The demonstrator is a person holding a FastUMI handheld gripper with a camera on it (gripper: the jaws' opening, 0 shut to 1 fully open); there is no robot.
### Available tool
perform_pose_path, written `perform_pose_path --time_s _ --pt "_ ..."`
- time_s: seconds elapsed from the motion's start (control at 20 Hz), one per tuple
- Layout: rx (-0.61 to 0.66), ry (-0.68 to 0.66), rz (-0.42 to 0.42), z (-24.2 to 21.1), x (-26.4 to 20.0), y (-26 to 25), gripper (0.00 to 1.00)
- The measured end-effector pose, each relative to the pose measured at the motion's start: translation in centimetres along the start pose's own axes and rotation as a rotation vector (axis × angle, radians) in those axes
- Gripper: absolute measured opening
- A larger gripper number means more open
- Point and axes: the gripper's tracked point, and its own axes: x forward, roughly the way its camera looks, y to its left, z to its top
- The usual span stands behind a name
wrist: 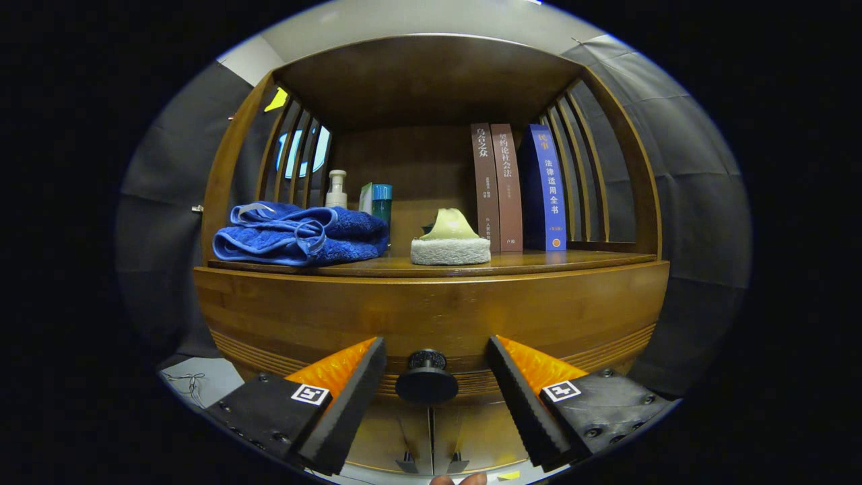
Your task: Pull open the drawer, take out the items inside it, and place them on the countertop above the cabinet.
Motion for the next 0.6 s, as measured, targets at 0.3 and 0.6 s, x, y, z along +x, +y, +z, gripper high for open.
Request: perform_pose_path --time_s 0.3,0.6 --pt "-0.031 -0.002 -0.012 0.4 0.1 0.1 0.99" --pt "-0.038 -0.023 0.015 7.5 -5.0 -0.2 0.98"
